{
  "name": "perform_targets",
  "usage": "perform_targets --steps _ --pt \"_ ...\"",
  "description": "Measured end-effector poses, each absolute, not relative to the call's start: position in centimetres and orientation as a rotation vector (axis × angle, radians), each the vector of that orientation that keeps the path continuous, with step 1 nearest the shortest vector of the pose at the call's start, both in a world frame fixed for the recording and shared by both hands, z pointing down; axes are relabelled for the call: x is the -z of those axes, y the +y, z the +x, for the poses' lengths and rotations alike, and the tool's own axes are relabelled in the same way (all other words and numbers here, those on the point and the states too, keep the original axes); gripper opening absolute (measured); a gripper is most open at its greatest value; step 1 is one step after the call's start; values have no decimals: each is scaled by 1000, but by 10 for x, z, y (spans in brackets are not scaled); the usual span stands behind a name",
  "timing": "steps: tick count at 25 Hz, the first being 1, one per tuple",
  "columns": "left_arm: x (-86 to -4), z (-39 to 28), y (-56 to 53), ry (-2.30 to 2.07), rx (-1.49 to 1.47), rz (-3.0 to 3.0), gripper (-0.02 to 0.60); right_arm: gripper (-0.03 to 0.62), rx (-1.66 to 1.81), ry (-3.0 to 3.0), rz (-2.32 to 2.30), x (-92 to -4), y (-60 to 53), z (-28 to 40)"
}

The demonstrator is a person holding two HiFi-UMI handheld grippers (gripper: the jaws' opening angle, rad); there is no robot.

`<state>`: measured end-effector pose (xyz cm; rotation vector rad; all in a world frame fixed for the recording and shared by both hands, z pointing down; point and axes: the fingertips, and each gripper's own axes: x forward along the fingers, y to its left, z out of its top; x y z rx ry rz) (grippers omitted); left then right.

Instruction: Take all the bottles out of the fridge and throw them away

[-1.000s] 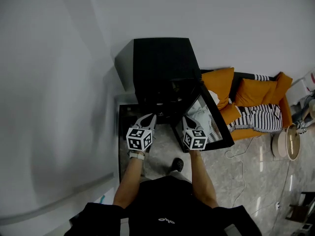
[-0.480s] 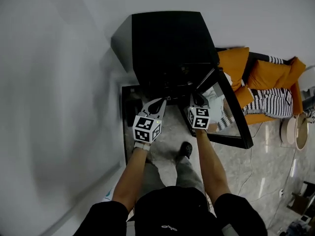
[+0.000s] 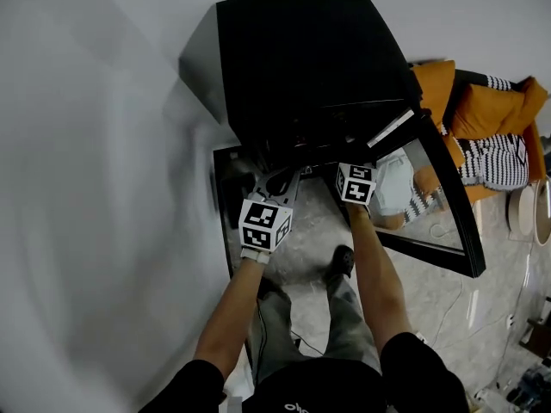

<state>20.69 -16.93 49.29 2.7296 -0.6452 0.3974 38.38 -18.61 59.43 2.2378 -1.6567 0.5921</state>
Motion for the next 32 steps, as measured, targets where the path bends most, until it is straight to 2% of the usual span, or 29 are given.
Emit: perform_targets --steps 6,10,13,32 --pt "-532 237 -187 -585 -431 2772 3 175 -570 -1598 2343 -620 -201 398" --pt "-547 257 -192 -530 -443 2809 3 249 -488 -1539 2437 -634 -211 403" --pt "-555 267 -192 -493 -453 2828 3 279 -475 -1492 2474 -643 -214 407" --pt "-586 268 -201 -515 -457 2807 3 281 -582 -1663 2356 -677 -229 398"
